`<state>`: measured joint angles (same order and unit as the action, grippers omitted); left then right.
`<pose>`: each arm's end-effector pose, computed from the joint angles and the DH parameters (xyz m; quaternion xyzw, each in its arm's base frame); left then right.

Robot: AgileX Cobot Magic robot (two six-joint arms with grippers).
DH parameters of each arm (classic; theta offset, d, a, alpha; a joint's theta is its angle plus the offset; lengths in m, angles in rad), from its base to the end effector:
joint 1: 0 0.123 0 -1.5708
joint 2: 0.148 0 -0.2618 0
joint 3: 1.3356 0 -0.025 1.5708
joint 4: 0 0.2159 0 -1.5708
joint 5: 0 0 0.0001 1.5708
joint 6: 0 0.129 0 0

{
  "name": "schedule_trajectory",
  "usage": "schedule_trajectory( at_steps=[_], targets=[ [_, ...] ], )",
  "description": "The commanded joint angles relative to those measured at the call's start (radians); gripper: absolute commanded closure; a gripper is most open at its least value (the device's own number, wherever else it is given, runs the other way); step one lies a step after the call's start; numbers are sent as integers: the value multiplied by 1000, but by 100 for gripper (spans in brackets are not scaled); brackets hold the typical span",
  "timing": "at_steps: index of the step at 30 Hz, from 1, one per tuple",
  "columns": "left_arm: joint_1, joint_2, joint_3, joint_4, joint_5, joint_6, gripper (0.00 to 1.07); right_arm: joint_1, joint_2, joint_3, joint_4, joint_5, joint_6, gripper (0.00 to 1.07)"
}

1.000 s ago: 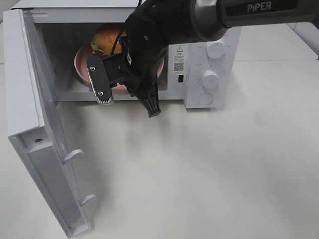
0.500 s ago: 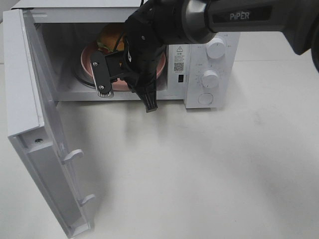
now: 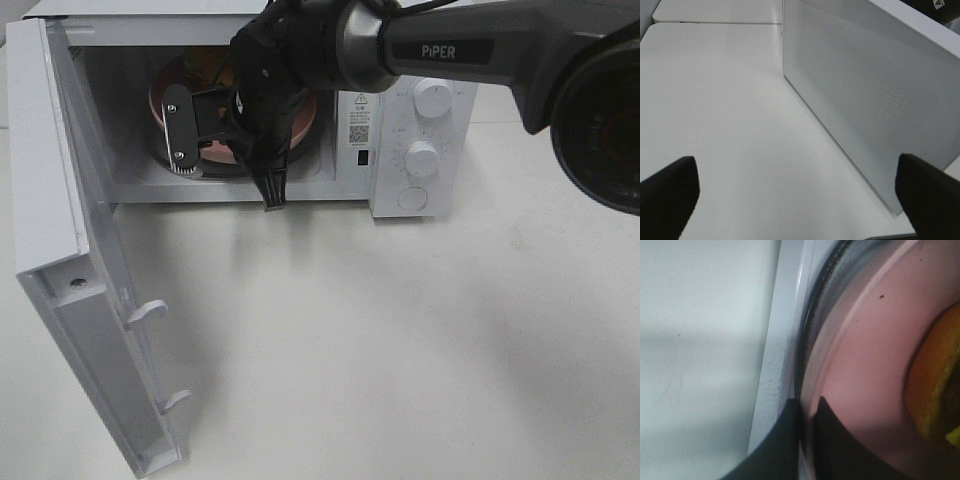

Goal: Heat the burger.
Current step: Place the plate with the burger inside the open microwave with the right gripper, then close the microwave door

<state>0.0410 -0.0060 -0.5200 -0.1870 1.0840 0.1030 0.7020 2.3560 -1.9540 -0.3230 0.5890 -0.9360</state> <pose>0.0176 -0.0205 0.2478 0.0322 0.8482 -0.0555 0.5258 0.3997 0.3082 0.1379 -0.7475 0.5660 -0.1650 0.3059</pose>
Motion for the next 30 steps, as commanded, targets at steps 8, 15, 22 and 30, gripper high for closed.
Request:
schedule_trajectory(
  at_steps=[8,15,22,30],
  targets=[
    [-2,-16,2,0,-9,1,7,-2,-10,-24,-5,-40,4,105],
    [-2,-16,2,0,-9,1,7,-2,-10,-24,0,-40,9,93],
    [-2,-16,2,0,-9,1,7,-2,-10,-15,30,-12,10,68],
    [-2,-16,2,0,-9,1,7,-2,-11,-15,38,5,10,53]
  ],
)
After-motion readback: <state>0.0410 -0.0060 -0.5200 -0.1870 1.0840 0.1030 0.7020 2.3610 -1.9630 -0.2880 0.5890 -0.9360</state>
